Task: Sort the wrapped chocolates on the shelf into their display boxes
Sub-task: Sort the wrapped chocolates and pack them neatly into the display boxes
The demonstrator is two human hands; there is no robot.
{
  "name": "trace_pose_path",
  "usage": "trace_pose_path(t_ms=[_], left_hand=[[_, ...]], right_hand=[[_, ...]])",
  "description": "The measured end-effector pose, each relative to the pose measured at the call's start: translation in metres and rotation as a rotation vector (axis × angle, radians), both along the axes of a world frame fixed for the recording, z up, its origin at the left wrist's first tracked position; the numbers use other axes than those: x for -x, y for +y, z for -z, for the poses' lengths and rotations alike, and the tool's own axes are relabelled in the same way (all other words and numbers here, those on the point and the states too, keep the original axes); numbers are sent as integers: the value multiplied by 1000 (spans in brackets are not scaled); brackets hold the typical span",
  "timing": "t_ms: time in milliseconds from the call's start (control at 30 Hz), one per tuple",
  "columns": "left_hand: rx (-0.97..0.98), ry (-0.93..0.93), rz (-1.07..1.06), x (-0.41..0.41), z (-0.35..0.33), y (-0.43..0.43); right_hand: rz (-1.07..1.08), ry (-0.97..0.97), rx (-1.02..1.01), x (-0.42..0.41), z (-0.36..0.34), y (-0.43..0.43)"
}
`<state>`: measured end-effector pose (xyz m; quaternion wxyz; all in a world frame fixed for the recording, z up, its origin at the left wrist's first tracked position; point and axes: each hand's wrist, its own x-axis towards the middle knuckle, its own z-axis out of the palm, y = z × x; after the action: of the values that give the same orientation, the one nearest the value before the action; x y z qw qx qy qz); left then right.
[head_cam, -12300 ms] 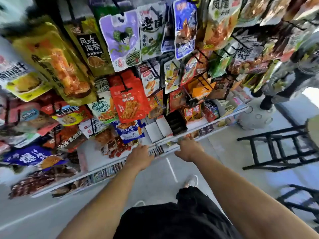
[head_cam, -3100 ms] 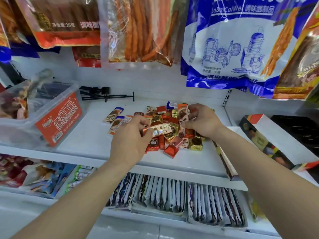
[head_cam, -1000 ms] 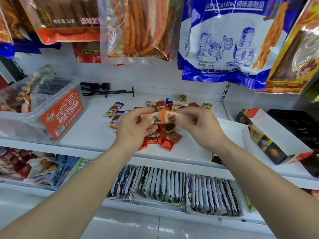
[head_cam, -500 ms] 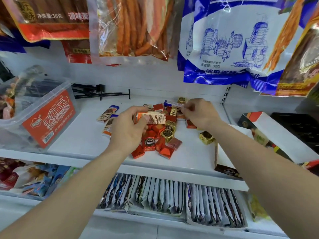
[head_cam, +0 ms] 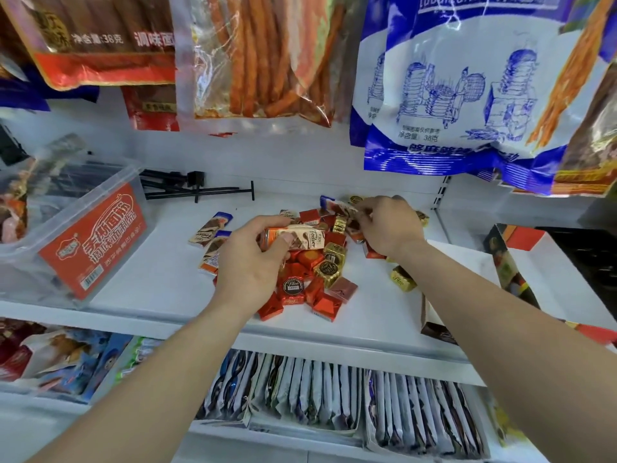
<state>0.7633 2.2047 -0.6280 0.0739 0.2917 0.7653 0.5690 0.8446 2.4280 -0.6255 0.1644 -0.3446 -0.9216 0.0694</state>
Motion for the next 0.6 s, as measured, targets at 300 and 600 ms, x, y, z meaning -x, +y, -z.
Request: trace_pose_path(t_ms=[300, 600], left_hand=[[-110, -329, 83, -32, -47, -19], [-27, -356, 338, -151, -85, -3]], right_hand=[[-86, 560, 697, -118, -51, -76], [-4, 784, 905, -220, -66, -112]])
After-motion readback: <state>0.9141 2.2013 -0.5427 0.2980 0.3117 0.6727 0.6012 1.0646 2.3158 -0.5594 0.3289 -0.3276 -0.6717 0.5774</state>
